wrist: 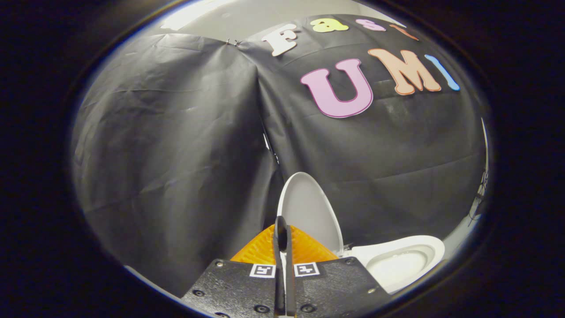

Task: Open the toilet lid.

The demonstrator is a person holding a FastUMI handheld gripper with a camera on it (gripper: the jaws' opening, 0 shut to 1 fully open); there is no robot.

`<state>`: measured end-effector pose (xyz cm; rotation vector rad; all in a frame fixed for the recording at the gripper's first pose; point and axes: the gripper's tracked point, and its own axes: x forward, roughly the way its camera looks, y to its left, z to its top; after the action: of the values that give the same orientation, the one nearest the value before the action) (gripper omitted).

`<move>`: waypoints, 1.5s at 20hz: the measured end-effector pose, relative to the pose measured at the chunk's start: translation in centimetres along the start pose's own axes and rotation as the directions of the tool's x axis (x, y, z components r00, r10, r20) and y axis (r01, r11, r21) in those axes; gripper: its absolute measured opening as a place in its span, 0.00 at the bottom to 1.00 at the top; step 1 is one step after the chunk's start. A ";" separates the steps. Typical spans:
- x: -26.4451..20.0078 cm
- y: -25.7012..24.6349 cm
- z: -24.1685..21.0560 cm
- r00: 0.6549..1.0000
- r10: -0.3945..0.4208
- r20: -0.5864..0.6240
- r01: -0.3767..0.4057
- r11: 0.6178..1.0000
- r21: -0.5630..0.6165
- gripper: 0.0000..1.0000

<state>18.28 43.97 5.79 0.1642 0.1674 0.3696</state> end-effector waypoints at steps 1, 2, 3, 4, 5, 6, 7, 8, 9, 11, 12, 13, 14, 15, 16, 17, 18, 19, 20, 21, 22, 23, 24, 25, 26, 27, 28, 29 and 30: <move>-0.3 -0.3 0.2 1.000 -0.010 0.009 0.010 1.000 0.000 0.01; -0.7 -0.9 0.4 1.000 -0.014 0.018 0.014 1.000 0.006 0.01; -0.9 -1.3 0.5 1.000 -0.008 0.019 0.007 1.000 0.018 0.02; -1.0 -1.9 0.8 1.000 -0.002 0.025 0.002 1.000 0.030 0.09; -1.1 -2.4 1.1 0.999 0.003 0.037 -0.004 0.999 0.043 0.17; -1.3 -2.5 1.1 0.999 0.011 0.041 -0.013 0.999 0.051 0.24; -1.4 -2.9 1.3 0.999 0.010 0.051 -0.013 0.998 0.059 0.32; -1.7 -4.0 1.5 0.998 -0.010 0.056 0.006 0.998 0.061 0.39; -2.0 -5.2 1.7 0.998 -0.021 0.061 0.017 0.998 0.057 0.47; -2.3 -6.8 2.0 0.998 -0.020 0.061 0.018 0.999 0.029 0.62; -2.4 -7.5 2.3 0.998 -0.017 0.058 0.016 1.000 0.005 0.70; -2.7 -8.2 3.0 0.998 -0.013 0.063 0.014 1.000 -0.024 0.70; -3.1 -9.2 3.7 0.997 -0.016 0.071 0.020 0.998 -0.055 0.71; -3.8 -10.3 4.5 0.997 -0.028 0.077 0.034 0.996 -0.085 0.72; -4.5 -11.7 5.4 0.995 -0.049 0.093 0.059 0.992 -0.109 0.73; -5.4 -13.4 6.7 0.990 -0.076 0.118 0.091 0.988 -0.124 0.73; -6.3 -15.1 8.1 0.984 -0.101 0.144 0.120 0.984 -0.129 0.74; -7.3 -16.8 9.6 0.977 -0.129 0.171 0.152 0.980 -0.128 0.75; -8.2 -18.7 10.8 0.966 -0.169 0.195 0.196 0.972 -0.126 0.75; -9.5 -20.9 12.1 0.953 -0.215 0.215 0.244 0.962 -0.123 0.75; -11.0 -23.0 13.0 0.938 -0.259 0.229 0.291 0.949 -0.122 0.74; -12.6 -25.2 13.8 0.923 -0.304 0.238 0.339 0.933 -0.122 0.74; -14.3 -27.4 14.5 0.902 -0.350 0.252 0.387 0.915 -0.115 0.74; -16.2 -29.7 15.2 0.881 -0.390 0.267 0.428 0.899 -0.099 0.74; -18.2 -31.6 15.7 0.860 -0.424 0.284 0.462 0.883 -0.081 0.74; -20.2 -33.5 16.0 0.836 -0.460 0.300 0.498 0.865 -0.060 0.74; -22.3 -35.5 16.0 0.807 -0.502 0.311 0.538 0.842 -0.039 0.74; -24.5 -37.6 15.8 0.777 -0.544 0.316 0.578 0.816 -0.020 0.73; -26.4 -39.6 15.2 0.749 -0.583 0.314 0.616 0.788 -0.005 0.73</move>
<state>10.53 -4.18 16.59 0.0485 -0.1050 -0.3011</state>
